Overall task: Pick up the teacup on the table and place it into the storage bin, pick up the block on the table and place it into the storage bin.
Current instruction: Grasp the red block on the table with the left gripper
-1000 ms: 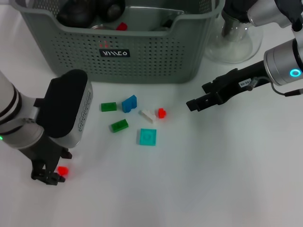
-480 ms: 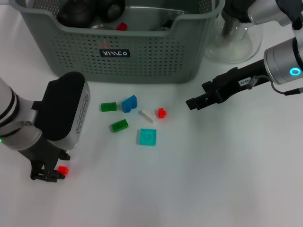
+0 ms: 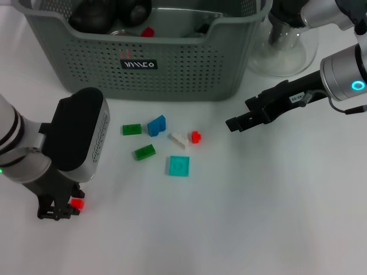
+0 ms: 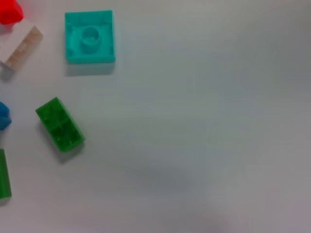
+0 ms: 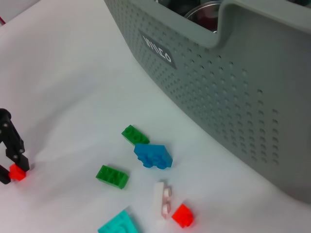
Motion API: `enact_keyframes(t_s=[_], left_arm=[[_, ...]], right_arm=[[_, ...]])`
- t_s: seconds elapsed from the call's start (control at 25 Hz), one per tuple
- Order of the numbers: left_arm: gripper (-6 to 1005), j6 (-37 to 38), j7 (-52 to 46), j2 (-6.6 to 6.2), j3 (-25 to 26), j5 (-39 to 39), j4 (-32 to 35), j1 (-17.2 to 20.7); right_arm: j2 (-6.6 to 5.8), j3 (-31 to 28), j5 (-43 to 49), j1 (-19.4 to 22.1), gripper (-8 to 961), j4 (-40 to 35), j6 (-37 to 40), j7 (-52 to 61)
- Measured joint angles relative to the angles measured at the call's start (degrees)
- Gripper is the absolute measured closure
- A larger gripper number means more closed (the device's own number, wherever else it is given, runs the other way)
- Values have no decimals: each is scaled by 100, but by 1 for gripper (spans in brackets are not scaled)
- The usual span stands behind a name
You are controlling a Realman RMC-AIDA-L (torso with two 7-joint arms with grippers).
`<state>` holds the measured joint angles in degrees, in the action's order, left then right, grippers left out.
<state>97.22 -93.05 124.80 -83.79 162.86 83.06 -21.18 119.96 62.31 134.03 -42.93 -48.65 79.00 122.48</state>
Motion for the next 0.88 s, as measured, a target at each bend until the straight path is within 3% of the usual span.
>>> enact_keyframes(t_s=[0.88], left_arm=[[792,-37,-116,0,-6,0,-54,15]], right_arm=[[1,0,0,-6,69,-32,1,22]])
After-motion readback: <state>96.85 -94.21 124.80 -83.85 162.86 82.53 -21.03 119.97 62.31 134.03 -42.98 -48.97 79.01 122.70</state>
